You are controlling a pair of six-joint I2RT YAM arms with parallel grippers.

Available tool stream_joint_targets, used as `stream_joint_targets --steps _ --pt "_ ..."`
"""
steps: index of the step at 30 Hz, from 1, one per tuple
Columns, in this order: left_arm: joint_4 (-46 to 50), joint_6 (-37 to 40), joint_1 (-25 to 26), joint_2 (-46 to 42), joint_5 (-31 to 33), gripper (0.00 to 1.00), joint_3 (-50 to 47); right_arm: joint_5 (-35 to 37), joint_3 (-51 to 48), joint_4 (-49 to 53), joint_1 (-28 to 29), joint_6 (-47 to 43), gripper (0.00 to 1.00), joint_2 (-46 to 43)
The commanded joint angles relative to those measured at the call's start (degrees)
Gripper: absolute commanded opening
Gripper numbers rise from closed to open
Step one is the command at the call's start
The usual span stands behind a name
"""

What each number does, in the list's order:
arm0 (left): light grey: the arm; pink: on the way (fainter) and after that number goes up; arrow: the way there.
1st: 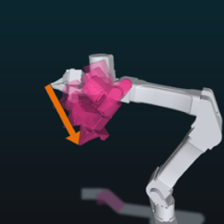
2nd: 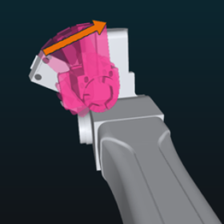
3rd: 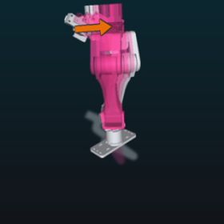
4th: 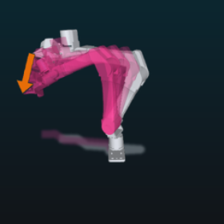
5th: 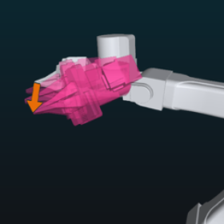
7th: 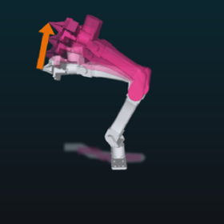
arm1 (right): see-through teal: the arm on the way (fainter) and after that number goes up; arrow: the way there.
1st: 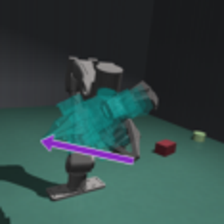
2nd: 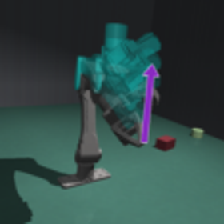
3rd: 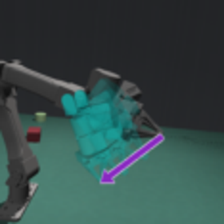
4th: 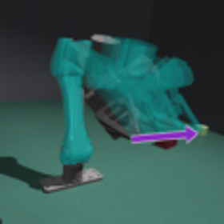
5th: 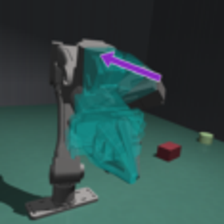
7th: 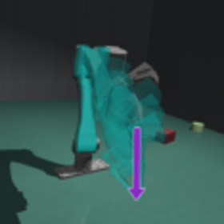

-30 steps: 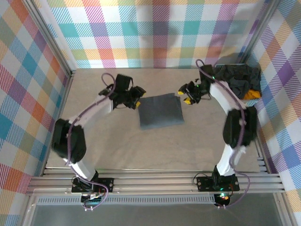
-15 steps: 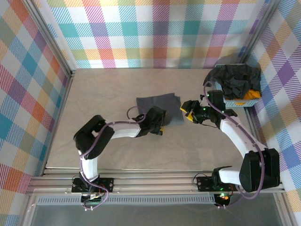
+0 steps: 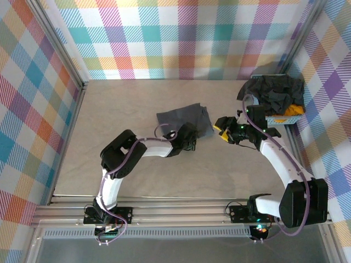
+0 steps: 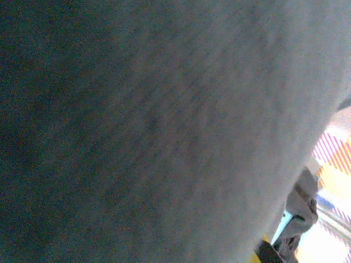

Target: Fold and stack the t-shirts

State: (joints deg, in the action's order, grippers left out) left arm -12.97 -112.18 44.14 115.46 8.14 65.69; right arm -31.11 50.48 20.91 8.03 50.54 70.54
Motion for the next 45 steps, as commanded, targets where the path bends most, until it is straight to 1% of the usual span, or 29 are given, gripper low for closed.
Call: stream_joint_targets --steps 1,3,6,8,10,11,13,14,16,17,19,23,25,27,30,31,32,33,34,36,39,42,43,45 --pt "9.98 6.76 -9.18 -6.33 -2.72 0.0 -3.75 -0.69 2.77 0.89 -0.47 -0.55 0.57 -0.5" --pt "13.4 13.43 -14.01 -8.93 -5.37 0.0 -5.12 -0.63 3.14 1.07 -0.56 -0.44 0.57 -0.3" --pt "15.13 23.77 -23.67 -10.85 -10.32 0.0 -7.15 -0.45 3.23 1.16 -0.61 -0.35 0.57 -0.21" --pt "17.89 33.39 -31.0 -10.15 -15.0 0.0 -5.49 -0.66 3.22 0.92 -0.57 -0.36 0.57 -0.23" --pt "20.57 43.8 -37.41 -7.96 -18.7 0.0 -1.92 -0.74 3.06 1.0 -0.56 -0.2 0.57 -0.25" --pt "23.01 49.4 -40.47 -6.08 -20.61 0.0 1.6 -0.86 2.97 0.73 -0.57 -0.19 0.57 -0.32" --pt "28.06 57.75 -45.2 -1.62 -23.43 0.0 8.55 -1.02 2.57 0.26 -0.56 0.15 0.57 -0.2" --pt "31.03 60.43 -47.3 0.78 -24.83 0.0 11.85 -1.42 2.36 -0.3 -0.61 0.34 0.57 -0.15" --pt "32.61 64.36 -50.12 4.97 -27.19 0.0 17.59 -2.75 2.04 -2.18 -0.56 0.49 0.57 0.27" --pt "35.39 67.04 -51.12 7.55 -27.41 0.0 21.88 -3.92 1.91 -3.42 -0.56 0.48 0.57 0.76" --pt "40.39 70.97 -52.49 11.92 -26.5 0.0 29.58 -6.06 2.22 -5.3 -0.59 0.24 0.57 1.56" --pt "45.78 74.62 -53.76 18.86 -25.69 0.0 41.15 -8.9 3.24 -8.34 -0.56 0.18 0.57 2.3" --pt "47.3 75.76 -53.97 20.29 -24.64 0.0 44.34 -9.69 3.81 -9.26 -0.54 0.23 0.57 2.51" --pt "47.26 75.71 -53.98 20.38 -24.49 0.01 45.22 -9.93 4.42 -9.18 -0.52 0.04 0.57 2.81" --pt "46.33 74.65 -53.4 17.43 -24.21 0.25 43.76 -9.56 5.44 -8.77 -0.56 -0.17 0.58 3.11" --pt "45.63 74.34 -52.91 15.12 -23.81 0.43 42.38 -8.91 6.11 -8.18 -0.56 -0.41 0.59 3.05" --pt "44.68 74.02 -52.29 12.21 -23.5 0.77 40.53 -7.99 6.93 -7.27 -0.56 -0.78 0.62 2.66" --pt "43.93 73.45 -51.83 9.4 -23.09 0.99 38.76 -6.54 7.61 -6.34 -0.56 -1.2 0.84 2.13" --pt "43.02 72.68 -51.35 5.54 -22.4 1.0 36.16 -4.38 8.54 -4.77 -0.56 -1.7 1.0 1.17" --pt "41.78 71.45 -50.29 -2.59 -20.18 1.0 29.86 0.77 10.37 -0.79 -0.68 -2.4 1.0 -0.49" --pt "43.38 69.03 -48.66 -14.93 -14.95 1.0 20.9 7.22 13.05 4.84 -0.91 -4.43 1.0 -2.58" --pt "44.3 67.05 -47.25 -28.33 -7.12 1.0 10.03 15.63 14.34 9.74 -0.91 -8.18 1.0 -5.75" --pt "46.42 66.21 -46.77 -32.53 -3.63 1.0 7.2 19.55 14.88 12.24 -0.94 -9.84 1.0 -6.55" --pt "51.18 64.93 -45.99 -39.52 5.26 1.0 2.53 29.25 14.81 16.89 -0.91 -11.07 1.0 -7.4"
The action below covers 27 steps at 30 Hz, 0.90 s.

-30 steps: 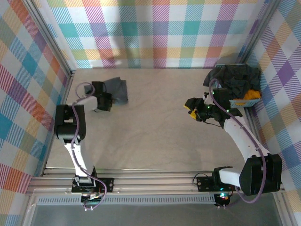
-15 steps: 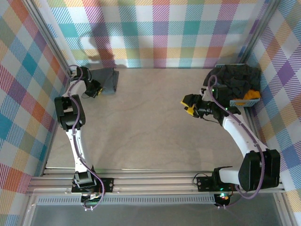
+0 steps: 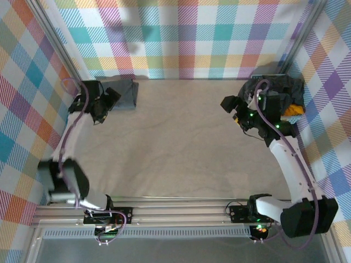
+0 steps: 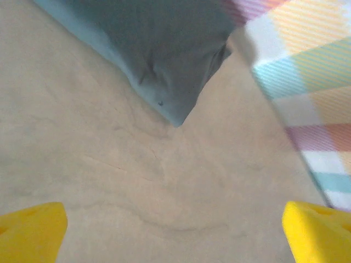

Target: Fold and stack the t-shirts

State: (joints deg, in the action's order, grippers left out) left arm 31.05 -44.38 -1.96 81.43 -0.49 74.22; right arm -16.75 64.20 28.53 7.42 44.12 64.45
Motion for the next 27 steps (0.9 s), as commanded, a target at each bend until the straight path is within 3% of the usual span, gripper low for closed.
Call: stream_joint_targets --steps 1,4,7,9,11,15,18,27 --pt "8.2 -2.93 0.85 -9.77 19.04 1.0 -9.26 20.33 -0.46 10.1 -0.34 -5.74 1.0 -1.93" --pt "-1.64 3.88 2.4 -23.72 26.78 1.0 -24.85 27.82 -11.22 -0.97 -0.46 -14.95 1.0 -6.55" --pt "-8.88 18.91 4.47 -32.75 33.23 1.0 -35.87 32.64 -24.66 -16.95 -0.44 -22.07 1.0 -11.28" --pt "-14.02 29.67 4.62 -35.04 28.39 1.0 -41.72 35.59 -29.91 -21.9 -0.41 -26.1 1.0 -12.24" --pt "-21.18 35.6 4.71 -35.59 21.61 1.0 -46.53 35.75 -33.41 -25.26 -0.48 -29.38 1.0 -11.31" --pt "-29.64 35.31 4.69 -30.4 19.78 1.0 -50.38 34.24 -38.48 -33.21 -0.46 -32.48 1.0 -7.58" --pt "-41.22 34.62 4.62 -22.8 19.46 1.0 -52.31 33.51 -41.24 -41.95 -1.47 -33.54 1.0 -2.8" --pt "-63.64 37.54 3.54 -0.38 16.41 1.0 -47.76 27.19 -40.17 -62.32 -5.26 -37.42 1.0 12.69"
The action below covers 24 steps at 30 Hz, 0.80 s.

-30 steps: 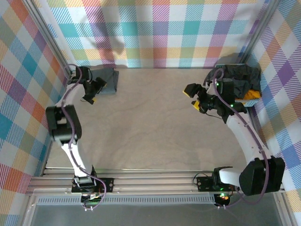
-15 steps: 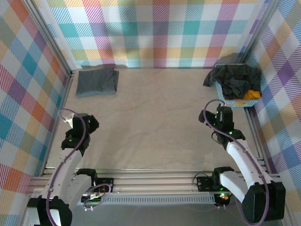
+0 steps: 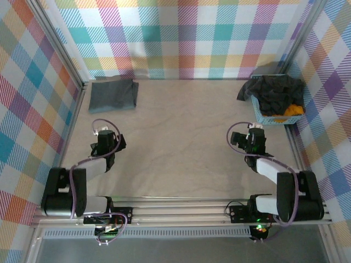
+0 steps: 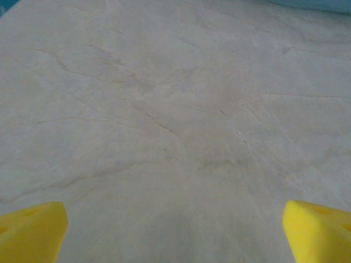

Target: Fold and stack the t-shirts

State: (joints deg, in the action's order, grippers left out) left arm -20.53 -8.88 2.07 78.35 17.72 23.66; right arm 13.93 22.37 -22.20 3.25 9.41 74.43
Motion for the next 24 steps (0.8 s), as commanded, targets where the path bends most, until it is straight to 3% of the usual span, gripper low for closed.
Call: stream_joint_targets --steps 1,4,7,9,11,12,18,24 --pt "-14.11 2.95 -0.49 4.69 -2.07 1.0 3.31 -4.1 3.11 -11.24 -1.2 -4.17 1.0 4.27" --pt "-15.72 4.42 0.3 6.89 -2.5 1.0 3.77 -6.3 3.24 -16.95 -2.67 -5.33 1.0 8.38" --pt "-25.58 6.41 2.34 7.44 -0.85 1.0 -1.09 -9.94 0.58 -24.05 -3.11 -6.39 1.0 11.09" --pt "-25.5 6.3 2.1 7.84 -2.37 1.0 -1.28 -9.51 -1.52 -32.04 -3.11 -6.42 1.0 14.33" --pt "-32.59 7.84 3.14 12.41 -0.6 1.0 -1.69 -9.43 -0.29 -28.6 -3.0 -6.46 0.99 13.66" --pt "-26.16 6.89 3.04 10.5 -1.15 1.0 -0.51 -9.2 -0.25 -28.83 -2.86 -6.68 1.0 14.0" --pt "-28.29 7.32 3.05 11.37 -0.95 1.0 -0.9 -8.05 -0.04 -27.45 -2.1 -7.17 1.0 13.28" --pt "-28.25 7.52 3.21 11.07 -0.84 1.0 -1.07 -12.15 0.56 -26.51 -2.08 -8.9 1.0 13.54"
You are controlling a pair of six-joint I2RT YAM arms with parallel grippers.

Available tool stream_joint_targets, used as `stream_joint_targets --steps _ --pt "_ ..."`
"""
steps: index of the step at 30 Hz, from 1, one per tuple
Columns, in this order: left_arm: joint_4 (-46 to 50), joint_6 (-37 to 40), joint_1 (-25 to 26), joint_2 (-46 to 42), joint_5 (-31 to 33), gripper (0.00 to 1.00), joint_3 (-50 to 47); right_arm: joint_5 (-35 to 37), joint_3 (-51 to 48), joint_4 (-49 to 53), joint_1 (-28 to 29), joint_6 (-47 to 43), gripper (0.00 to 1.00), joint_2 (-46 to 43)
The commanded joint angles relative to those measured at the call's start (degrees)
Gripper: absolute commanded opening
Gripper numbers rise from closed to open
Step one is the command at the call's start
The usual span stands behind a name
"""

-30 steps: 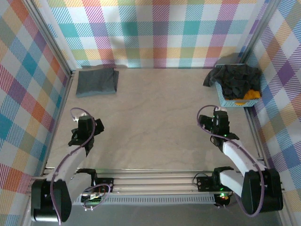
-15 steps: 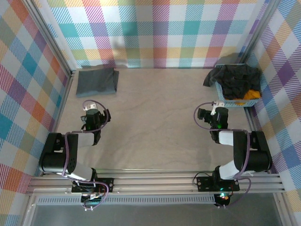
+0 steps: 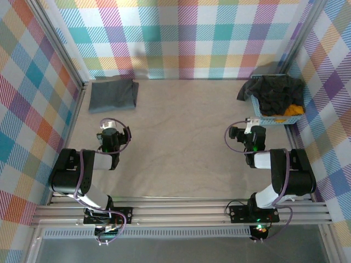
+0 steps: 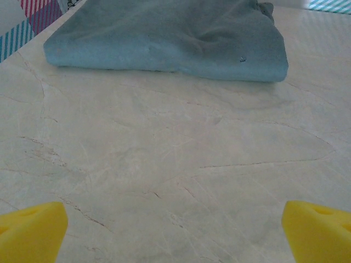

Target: Fold and stack the t-shirts

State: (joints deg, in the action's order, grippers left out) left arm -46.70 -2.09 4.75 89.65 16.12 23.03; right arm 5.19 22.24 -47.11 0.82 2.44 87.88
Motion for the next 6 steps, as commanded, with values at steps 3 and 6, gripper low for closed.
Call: stream_joint_targets --steps 3,6 --pt "-2.13 0.69 0.6 -0.22 0.89 1.0 -0.44 -5.4 1.5 -0.22 -0.28 -1.82 1.0 0.27" --pt "-1.99 0.79 0.61 -0.26 0.87 1.0 -0.39 -5.44 1.06 -1.03 -0.26 -1.82 1.0 0.18"
